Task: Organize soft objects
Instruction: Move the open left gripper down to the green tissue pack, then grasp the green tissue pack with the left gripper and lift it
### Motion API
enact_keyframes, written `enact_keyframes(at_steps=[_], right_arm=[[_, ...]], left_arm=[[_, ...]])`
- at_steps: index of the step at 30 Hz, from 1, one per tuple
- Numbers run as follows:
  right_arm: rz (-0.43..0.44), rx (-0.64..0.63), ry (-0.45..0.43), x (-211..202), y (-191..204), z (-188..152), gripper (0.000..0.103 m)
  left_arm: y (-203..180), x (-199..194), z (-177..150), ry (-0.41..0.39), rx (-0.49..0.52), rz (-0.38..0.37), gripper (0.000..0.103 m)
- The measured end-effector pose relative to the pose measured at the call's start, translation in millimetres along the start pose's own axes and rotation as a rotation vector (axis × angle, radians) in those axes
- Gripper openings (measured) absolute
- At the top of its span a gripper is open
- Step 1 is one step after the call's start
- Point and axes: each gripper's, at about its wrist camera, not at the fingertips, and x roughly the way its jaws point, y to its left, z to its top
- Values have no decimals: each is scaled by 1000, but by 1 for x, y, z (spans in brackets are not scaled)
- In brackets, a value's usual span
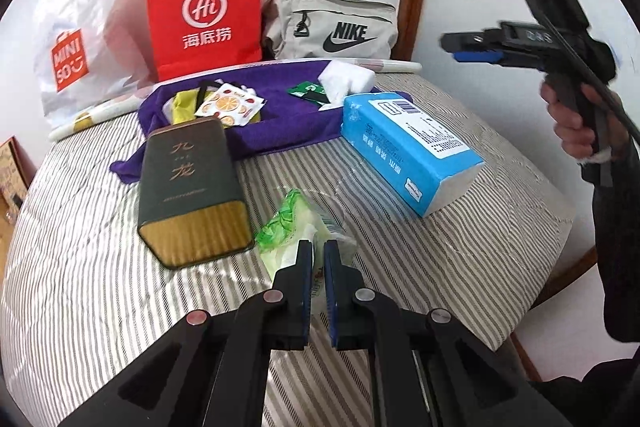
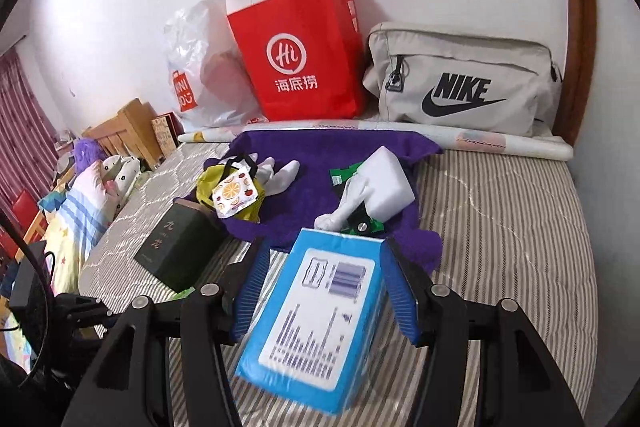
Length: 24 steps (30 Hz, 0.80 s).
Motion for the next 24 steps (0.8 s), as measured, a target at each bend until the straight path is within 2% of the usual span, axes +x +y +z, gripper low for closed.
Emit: enact_keyframes(at_steps=[3,9,11,12,14,16,21,24], right_arm=[[-8,-11,-14,-12,3,-7,59],[13,9,-35,-37,1,-31,59],[16,6,-36,-44,4,-40,59],[16,3,-39,-47,5,-42,59],[16,-2,-48,-55,8,-50,60],[27,-4,-54,-60,9,-55,60],[46,13,-70,-65,5,-63,64],[20,12,-86,-67,3,-65,64]], left_arm=[[2,-5,-5,6,-8,24,7],[5,3,-15,69,-33,26,12],[0,6,-17,81,-26,44,25],[-1,6,-17,77,-28,55,28],[-4,5,-16,71,-34,35,47],[-6,4,-13,60,-45,24,55],[-7,19,-6,89,-79,68,59],[-8,32,-5,123,-97,88,59]])
